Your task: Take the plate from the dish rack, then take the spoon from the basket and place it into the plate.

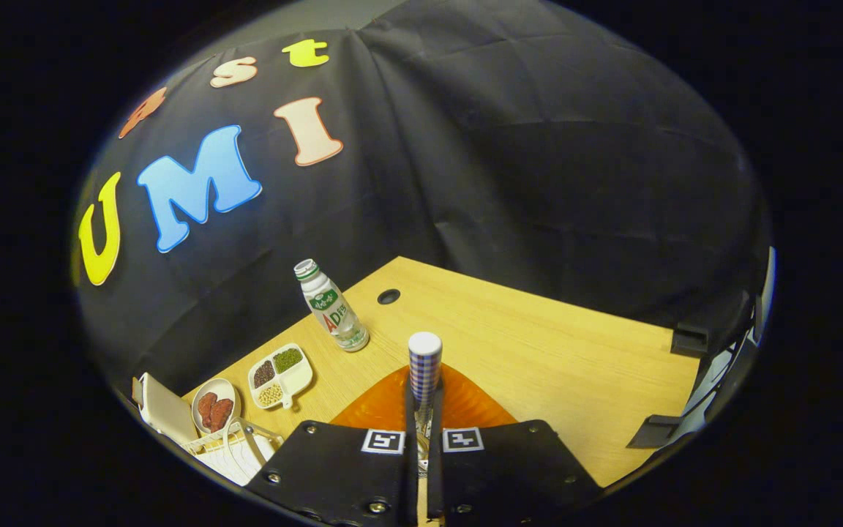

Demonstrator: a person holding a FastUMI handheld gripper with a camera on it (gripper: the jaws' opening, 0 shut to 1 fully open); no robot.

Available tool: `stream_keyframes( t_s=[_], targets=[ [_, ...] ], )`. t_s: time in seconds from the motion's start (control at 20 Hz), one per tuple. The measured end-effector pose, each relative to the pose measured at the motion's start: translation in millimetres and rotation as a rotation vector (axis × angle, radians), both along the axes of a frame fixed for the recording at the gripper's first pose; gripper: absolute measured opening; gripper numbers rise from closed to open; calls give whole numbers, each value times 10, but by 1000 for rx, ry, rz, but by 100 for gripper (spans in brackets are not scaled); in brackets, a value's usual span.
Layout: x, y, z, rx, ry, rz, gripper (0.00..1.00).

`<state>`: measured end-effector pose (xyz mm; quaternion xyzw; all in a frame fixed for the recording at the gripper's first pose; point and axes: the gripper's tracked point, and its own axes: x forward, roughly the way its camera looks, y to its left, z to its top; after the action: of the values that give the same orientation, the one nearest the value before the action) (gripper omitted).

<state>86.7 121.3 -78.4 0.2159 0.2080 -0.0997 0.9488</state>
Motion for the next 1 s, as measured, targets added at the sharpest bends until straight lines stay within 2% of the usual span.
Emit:
stream_keyframes(
  t_s=[0.5,0.8,1.0],
  targets=[
    [-509,-8,806,-108,-130,20,5],
    [-1037,413,1049,-184,-167,144,5],
    [-1437,812,1000,-150,-161,246,5]
  ],
)
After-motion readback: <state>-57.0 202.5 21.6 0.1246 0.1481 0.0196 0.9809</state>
